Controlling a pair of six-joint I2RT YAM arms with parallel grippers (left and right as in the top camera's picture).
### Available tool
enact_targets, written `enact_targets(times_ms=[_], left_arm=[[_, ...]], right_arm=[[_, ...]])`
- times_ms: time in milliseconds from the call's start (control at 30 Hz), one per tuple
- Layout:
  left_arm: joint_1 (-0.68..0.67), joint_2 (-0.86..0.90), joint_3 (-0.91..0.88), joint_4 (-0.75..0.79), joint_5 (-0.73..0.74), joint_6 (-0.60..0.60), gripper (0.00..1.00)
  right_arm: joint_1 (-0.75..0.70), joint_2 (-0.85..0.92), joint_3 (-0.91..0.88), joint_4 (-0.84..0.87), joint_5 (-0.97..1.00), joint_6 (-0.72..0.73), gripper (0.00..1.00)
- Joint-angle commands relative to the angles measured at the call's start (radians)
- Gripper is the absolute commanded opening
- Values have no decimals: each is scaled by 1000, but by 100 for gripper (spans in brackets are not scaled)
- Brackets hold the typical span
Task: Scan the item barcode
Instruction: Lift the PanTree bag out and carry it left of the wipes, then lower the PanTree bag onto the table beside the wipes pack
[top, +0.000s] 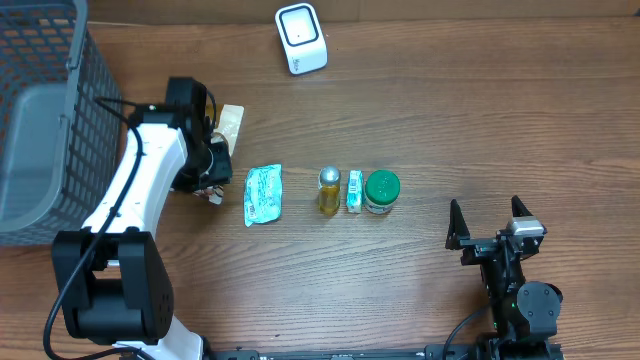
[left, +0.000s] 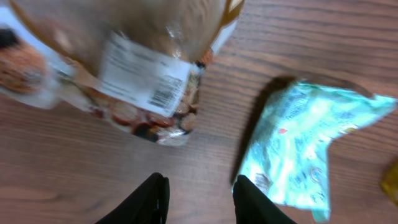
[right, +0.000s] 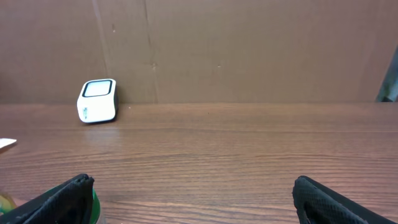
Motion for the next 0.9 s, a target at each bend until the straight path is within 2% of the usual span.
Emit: enact_targets(times_ms=[0, 200, 367, 500, 567, 600, 767, 867], left_arm=[[-7, 2, -69, 47, -13, -25, 39], [-5, -2, -77, 84, -18, -24, 38], [8, -49, 31, 35, -180, -33, 38], [23, -111, 118, 28, -311, -36, 47], [31, -125, 129, 38, -336, -36, 59], [36, -127, 128, 40, -340, -36, 61], [65, -98, 87, 58, -343, -35, 65], [73, -68, 42, 125, -338, -31, 66]], right_arm=[[6, -11, -11, 5, -1, 3, 100], [6, -11, -11, 5, -1, 3, 100], [6, -11, -11, 5, -1, 3, 100], [6, -11, -11, 6, -1, 3, 100], [6, -11, -11, 5, -1, 3, 100], [6, -11, -11, 5, -1, 3, 100], [6, -11, -11, 6, -1, 3, 100], [6, -11, -11, 5, -1, 3, 100]])
